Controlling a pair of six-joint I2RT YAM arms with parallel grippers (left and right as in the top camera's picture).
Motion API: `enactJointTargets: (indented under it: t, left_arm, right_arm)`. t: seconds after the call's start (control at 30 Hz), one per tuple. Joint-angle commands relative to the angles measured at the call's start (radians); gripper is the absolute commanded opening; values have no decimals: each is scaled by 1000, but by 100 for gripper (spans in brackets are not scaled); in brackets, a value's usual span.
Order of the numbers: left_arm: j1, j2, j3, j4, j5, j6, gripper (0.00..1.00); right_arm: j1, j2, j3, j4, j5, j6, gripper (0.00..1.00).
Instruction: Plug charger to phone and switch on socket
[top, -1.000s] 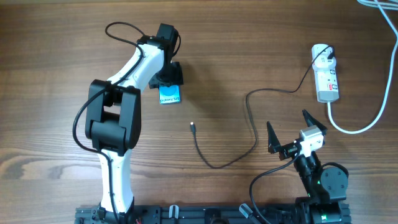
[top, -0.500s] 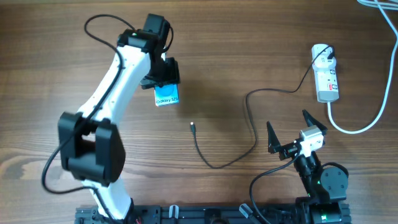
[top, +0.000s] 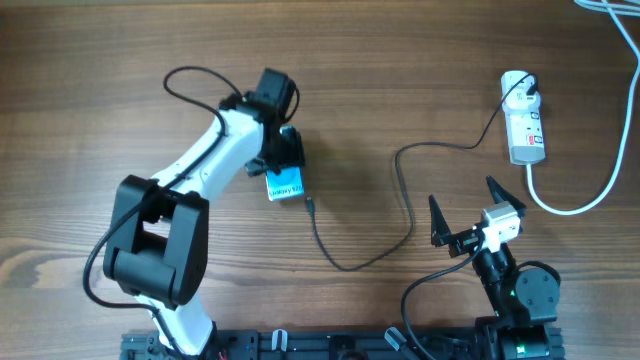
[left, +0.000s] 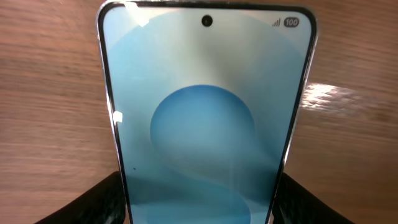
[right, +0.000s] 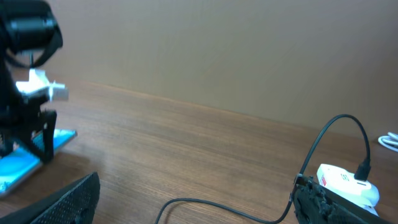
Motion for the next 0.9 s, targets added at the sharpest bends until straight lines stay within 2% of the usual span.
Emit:
enactJointTargets:
  t: [0.0,0.1,0.73,0.87]
  left_arm:
    - [-8,-4,-87,77,-76,-60,66]
    - [-8,-4,-97,85,-129,-60,67]
    - [-6,-3,-97,197,-177,-60,75]
    - [-7,-3,-98,196,-176,-60,83]
  right_arm:
    - [5,-4,-1,3,9,-8,100]
    - [5,-4,-1,3,9,-8,100]
    - [5,-4,-1,3,9,-9,99]
    - [5,-4,-1,3,9,-8,100]
